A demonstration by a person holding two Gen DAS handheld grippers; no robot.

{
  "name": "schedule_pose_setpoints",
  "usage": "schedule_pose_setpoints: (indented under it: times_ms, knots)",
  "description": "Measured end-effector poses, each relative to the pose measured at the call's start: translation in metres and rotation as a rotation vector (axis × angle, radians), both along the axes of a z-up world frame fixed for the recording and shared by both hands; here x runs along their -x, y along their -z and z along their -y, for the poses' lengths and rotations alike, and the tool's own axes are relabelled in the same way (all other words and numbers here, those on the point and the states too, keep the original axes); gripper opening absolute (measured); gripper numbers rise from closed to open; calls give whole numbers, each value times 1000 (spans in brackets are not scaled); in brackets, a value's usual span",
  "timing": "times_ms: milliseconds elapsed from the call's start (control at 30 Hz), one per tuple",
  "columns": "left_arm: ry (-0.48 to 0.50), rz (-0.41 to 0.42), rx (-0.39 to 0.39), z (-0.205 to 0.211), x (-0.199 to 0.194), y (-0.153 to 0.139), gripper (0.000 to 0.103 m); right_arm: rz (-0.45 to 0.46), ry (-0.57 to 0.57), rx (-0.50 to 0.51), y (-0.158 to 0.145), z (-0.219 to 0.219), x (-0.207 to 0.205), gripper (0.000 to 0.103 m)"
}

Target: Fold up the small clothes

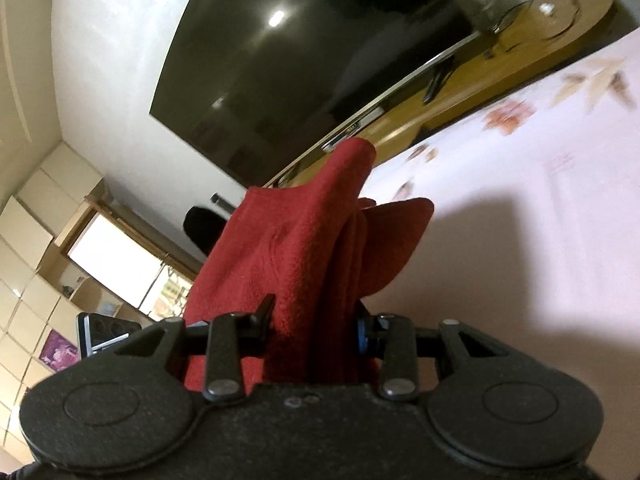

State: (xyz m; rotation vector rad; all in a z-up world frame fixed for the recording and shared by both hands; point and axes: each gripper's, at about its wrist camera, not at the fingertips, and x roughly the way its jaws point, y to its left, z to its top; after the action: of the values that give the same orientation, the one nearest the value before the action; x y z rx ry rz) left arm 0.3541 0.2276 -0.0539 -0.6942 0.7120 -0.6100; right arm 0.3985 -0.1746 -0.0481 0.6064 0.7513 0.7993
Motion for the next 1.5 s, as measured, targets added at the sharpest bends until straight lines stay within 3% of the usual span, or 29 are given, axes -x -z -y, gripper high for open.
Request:
schedule_pose_setpoints:
  times_ms: [167, 300, 400, 433, 567, 633, 700, 767, 900, 967, 1033, 1067, 1200, 1367, 1500]
  knots:
    - [-46, -51, 3, -48, 11, 23, 44, -47, -41, -13, 16, -49, -3, 36]
    - [-108, -144, -28, -83, 16, 61, 45, -100, -66, 10, 38, -83, -10, 36]
    - [-155, -148, 79, -101, 28, 87, 47, -169, -31, 85, 72, -101, -17, 38]
    - [-163, -134, 69, -102, 31, 85, 49, -168, -21, 38, 78, -96, -17, 38]
    - [-195, -108, -19, -109, 40, 69, 56, -153, -17, 78, 69, -95, -13, 40]
    - [-252, -86, -79, -119, 53, 55, 56, -135, 8, 125, 58, -91, -9, 47]
    - [-314, -18, -150, -123, 67, 31, 56, -79, 51, 195, 39, -84, 0, 45]
    - [-323, 60, -216, -108, 71, 8, 56, 33, 66, 268, 15, -85, 13, 40]
    - [-277, 192, -489, -44, 46, -18, 56, 227, 31, 379, -12, -118, 29, 35]
    - [-269, 198, -604, -17, 32, -14, 56, 291, 9, 460, -13, -139, 31, 33]
    - [-213, 147, -708, 2, 19, 1, 56, 294, -17, 560, -1, -157, 26, 18]
    - [-205, 145, -750, 8, 19, 10, 56, 251, -22, 639, 13, -162, 21, 18]
    - [-206, 159, -727, 2, 27, 2, 57, 205, 21, 582, 18, -150, 16, 18]
    - [-223, 201, -710, -6, 58, -11, 57, 282, 32, 608, -6, -146, 45, 21]
    - [-218, 176, -757, 10, 68, 8, 59, 319, 5, 621, -10, -154, 72, 24]
